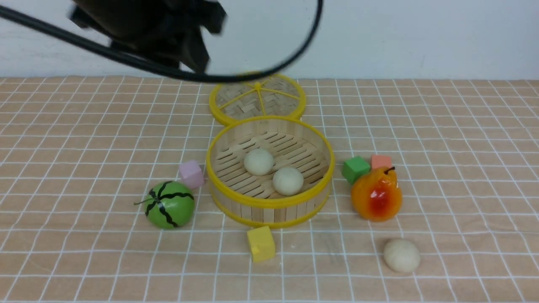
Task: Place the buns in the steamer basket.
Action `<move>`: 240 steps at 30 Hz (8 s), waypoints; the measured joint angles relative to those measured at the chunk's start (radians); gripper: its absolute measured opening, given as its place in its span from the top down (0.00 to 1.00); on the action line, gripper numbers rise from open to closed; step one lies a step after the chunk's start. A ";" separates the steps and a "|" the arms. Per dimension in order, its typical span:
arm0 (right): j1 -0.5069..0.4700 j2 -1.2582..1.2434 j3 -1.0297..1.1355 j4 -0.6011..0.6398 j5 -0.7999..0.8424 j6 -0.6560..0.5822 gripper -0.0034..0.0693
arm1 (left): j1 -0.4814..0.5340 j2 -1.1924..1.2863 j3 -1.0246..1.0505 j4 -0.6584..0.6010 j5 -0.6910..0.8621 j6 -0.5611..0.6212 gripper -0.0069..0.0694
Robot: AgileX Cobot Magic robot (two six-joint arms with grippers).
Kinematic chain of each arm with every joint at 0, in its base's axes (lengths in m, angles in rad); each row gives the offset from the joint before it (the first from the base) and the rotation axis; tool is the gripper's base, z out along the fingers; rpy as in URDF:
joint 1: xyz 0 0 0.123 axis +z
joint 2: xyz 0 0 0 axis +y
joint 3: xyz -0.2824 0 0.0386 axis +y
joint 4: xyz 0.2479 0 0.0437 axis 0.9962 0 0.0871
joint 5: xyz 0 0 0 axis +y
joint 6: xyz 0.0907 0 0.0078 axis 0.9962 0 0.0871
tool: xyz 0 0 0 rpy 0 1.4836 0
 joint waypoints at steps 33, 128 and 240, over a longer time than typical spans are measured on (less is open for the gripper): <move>0.000 0.000 0.000 0.000 0.000 0.000 0.62 | 0.000 -1.401 1.229 0.020 -0.519 -0.220 0.93; 0.034 0.825 -0.927 0.141 0.068 0.091 0.62 | 0.432 -1.542 1.890 0.226 -0.860 -0.274 0.87; 0.588 1.048 -1.294 -0.044 0.486 0.137 0.88 | 0.432 -1.542 1.890 0.226 -0.860 -0.274 0.74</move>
